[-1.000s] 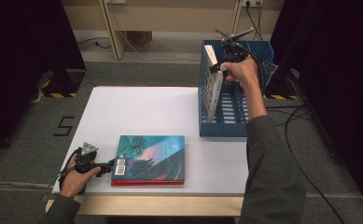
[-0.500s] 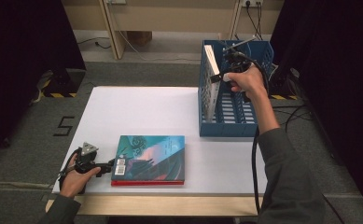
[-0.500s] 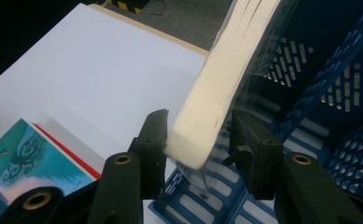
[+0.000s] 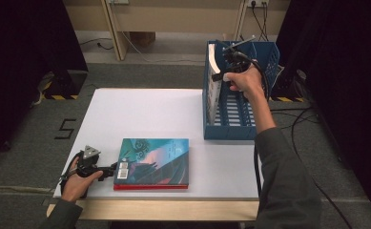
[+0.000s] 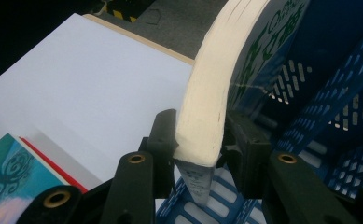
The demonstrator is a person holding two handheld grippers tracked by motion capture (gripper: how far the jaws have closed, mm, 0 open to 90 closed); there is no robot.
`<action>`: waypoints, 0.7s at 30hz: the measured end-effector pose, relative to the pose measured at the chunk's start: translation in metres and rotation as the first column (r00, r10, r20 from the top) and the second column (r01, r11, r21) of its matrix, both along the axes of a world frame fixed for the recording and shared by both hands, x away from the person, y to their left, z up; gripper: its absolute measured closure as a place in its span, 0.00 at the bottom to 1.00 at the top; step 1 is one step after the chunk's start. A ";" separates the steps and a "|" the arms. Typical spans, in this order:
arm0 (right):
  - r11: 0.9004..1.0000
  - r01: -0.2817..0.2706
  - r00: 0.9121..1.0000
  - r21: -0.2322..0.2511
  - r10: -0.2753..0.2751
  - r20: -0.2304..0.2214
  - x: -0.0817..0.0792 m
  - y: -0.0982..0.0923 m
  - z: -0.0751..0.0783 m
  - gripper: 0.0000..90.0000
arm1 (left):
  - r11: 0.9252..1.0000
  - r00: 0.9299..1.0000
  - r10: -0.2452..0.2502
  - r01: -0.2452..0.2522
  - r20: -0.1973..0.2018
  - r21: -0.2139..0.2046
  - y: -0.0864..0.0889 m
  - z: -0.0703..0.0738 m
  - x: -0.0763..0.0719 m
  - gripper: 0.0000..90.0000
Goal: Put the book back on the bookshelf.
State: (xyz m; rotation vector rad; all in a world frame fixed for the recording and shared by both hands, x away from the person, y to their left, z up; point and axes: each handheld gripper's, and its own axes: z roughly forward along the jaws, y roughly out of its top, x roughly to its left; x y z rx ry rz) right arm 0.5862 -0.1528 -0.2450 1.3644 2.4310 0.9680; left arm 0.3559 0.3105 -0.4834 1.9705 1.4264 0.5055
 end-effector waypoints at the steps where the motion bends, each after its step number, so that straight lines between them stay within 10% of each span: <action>1: 1.000 0.000 1.000 0.000 0.000 0.000 0.000 0.000 0.000 0.73 | 1.000 1.000 0.000 0.000 0.000 0.000 0.000 0.000 0.000 0.11; 21: 1.000 0.023 1.000 0.022 -0.022 -0.016 0.002 0.011 -0.002 0.51 | 1.000 1.000 0.000 0.000 0.000 -0.001 0.000 0.000 0.000 0.11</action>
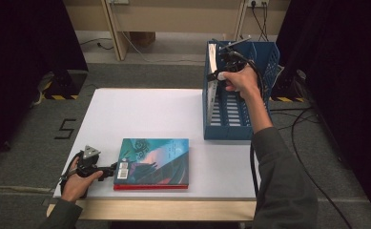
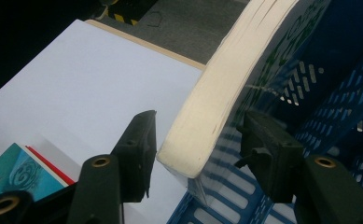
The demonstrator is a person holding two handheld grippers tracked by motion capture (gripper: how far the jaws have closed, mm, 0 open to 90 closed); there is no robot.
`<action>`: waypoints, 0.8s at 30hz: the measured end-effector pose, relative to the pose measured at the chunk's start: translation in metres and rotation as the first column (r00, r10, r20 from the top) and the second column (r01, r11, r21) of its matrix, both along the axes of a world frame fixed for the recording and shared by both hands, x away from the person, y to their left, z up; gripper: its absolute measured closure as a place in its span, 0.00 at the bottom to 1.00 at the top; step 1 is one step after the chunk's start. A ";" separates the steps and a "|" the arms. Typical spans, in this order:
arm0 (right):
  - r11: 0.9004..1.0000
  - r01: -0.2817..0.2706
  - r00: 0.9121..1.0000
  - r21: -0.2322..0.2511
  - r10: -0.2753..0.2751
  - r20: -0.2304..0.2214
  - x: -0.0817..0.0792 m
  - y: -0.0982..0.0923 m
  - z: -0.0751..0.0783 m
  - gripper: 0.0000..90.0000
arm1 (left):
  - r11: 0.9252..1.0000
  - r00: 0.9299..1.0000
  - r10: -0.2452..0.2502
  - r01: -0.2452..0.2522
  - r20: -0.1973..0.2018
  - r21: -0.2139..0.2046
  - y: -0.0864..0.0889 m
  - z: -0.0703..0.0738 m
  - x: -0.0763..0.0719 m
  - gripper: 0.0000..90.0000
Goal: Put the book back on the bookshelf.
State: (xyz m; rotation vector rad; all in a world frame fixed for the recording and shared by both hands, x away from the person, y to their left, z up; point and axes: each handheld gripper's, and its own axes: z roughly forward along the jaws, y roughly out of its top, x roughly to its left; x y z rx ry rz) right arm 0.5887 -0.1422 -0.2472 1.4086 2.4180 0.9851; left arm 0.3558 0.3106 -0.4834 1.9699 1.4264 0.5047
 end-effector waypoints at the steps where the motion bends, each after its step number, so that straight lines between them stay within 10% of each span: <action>1: 1.000 -0.001 1.000 -0.002 0.001 0.000 -0.001 0.000 0.001 0.50 | 1.000 1.000 0.000 0.000 0.000 0.000 0.000 0.000 0.000 0.11; 24: 1.000 0.023 0.998 -0.020 -0.022 0.067 -0.016 -0.009 0.014 0.40 | 1.000 1.000 0.000 0.000 0.000 -0.001 0.000 0.000 0.000 0.11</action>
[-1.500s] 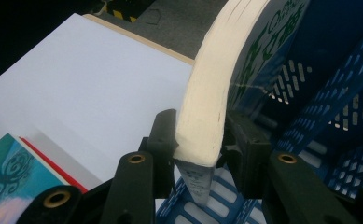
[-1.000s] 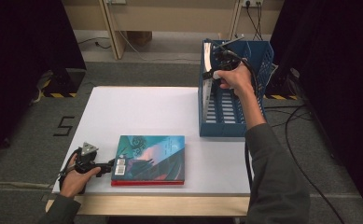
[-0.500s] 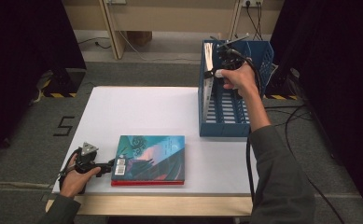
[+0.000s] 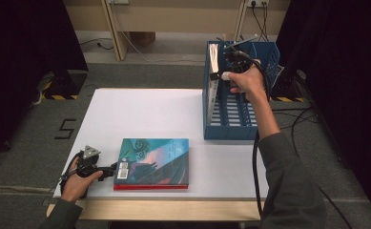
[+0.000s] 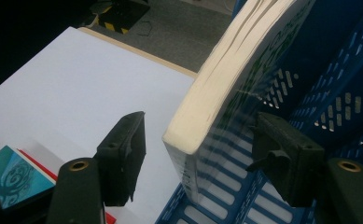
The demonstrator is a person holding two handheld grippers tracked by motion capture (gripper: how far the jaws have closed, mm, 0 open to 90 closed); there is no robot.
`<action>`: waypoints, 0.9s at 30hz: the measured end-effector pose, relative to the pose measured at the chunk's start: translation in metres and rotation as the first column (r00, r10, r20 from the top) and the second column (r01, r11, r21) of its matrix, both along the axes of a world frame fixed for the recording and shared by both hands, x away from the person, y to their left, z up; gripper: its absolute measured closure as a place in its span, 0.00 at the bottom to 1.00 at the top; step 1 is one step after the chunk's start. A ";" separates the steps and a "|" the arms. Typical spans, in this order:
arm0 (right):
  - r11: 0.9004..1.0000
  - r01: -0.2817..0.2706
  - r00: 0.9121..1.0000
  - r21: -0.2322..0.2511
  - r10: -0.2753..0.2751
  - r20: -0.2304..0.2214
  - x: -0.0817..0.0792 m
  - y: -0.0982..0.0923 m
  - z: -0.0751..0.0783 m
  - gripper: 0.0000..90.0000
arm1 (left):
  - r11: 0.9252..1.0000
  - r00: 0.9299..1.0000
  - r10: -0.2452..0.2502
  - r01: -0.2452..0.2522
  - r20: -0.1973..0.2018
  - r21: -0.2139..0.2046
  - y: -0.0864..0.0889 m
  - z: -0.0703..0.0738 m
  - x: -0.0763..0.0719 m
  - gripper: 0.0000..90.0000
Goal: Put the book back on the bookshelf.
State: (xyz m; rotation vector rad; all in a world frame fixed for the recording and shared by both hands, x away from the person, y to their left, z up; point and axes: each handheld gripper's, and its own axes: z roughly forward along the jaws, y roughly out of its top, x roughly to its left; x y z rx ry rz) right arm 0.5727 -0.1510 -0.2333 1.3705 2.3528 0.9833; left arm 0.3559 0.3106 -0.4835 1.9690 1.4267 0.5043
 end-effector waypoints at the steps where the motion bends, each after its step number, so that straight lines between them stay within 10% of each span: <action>1: 1.000 0.004 1.000 0.002 -0.004 0.005 0.000 0.000 0.000 0.39 | 1.000 1.000 0.001 -0.001 -0.001 -0.001 0.000 0.000 0.000 0.11; 17: 0.999 0.026 1.000 -0.031 -0.026 0.007 0.002 0.004 -0.012 0.45 | 1.000 1.000 0.000 0.000 0.000 0.000 0.000 0.000 0.000 0.11; 24: 0.993 -0.011 0.999 -0.116 0.016 0.044 0.005 0.012 -0.016 0.64 | 1.000 1.000 0.000 0.000 0.000 0.000 0.000 0.000 0.000 0.11; 27: 0.973 -0.080 0.992 -0.217 0.098 0.073 0.002 0.018 -0.012 0.73 | 1.000 1.000 0.000 0.000 0.000 0.000 0.000 0.000 0.000 0.11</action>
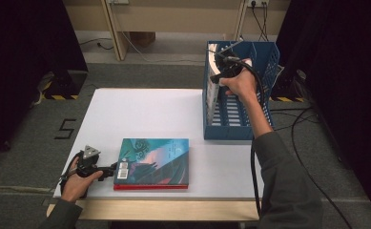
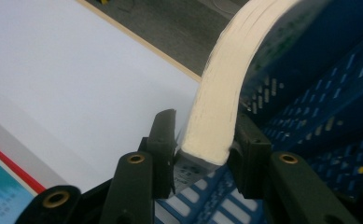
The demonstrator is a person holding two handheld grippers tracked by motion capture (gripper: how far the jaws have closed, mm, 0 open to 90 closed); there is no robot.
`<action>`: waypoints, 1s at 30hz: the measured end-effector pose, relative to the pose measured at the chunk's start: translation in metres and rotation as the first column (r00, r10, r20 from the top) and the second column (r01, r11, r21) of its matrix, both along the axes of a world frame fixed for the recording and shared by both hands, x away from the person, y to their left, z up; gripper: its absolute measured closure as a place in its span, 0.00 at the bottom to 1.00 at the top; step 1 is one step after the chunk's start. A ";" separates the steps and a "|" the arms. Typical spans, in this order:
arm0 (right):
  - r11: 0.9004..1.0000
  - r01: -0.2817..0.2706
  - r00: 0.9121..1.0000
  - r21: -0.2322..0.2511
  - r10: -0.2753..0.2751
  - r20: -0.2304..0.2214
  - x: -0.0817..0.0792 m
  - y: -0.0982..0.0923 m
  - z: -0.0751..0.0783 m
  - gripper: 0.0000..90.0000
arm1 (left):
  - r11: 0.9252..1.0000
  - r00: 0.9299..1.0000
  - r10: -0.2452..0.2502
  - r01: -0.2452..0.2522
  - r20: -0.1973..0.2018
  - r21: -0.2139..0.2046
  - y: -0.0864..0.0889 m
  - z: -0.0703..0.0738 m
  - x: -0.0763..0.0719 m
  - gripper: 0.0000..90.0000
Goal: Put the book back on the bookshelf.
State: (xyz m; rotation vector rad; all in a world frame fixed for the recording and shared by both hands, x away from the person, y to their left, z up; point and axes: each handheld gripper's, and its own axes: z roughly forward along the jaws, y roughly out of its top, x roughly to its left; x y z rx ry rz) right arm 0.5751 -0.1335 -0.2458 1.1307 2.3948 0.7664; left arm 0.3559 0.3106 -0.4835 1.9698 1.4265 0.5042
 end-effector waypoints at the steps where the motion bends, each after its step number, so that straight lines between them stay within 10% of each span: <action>1: 1.000 0.000 1.000 0.000 0.000 0.000 0.000 0.000 0.000 0.73 | 1.000 1.000 0.000 0.000 0.000 0.000 0.000 0.000 0.000 0.11; 4: 0.994 -0.039 0.999 -0.099 0.041 0.019 0.000 0.004 0.004 0.74 | 1.000 1.000 0.000 0.000 0.000 0.000 0.000 0.000 0.000 0.11; 8: 0.992 -0.064 0.998 -0.111 0.066 0.012 0.000 0.004 0.004 0.75 | 1.000 1.000 0.000 0.000 0.000 0.001 0.000 0.000 0.000 0.11; 14: 0.995 -0.060 0.998 -0.076 0.061 0.015 0.000 0.001 0.003 0.69 | 1.000 1.000 0.000 0.000 0.000 0.000 0.000 0.000 0.000 0.11; 18: 0.999 -0.014 0.999 0.044 0.016 -0.042 0.002 0.000 0.002 0.55 | 1.000 1.000 0.000 0.000 0.000 0.001 0.000 0.000 0.000 0.11; 30: 0.994 -0.002 0.999 0.111 0.006 -0.041 -0.002 -0.023 0.006 0.51 | 1.000 1.000 0.000 0.000 0.000 0.000 0.000 0.000 0.000 0.11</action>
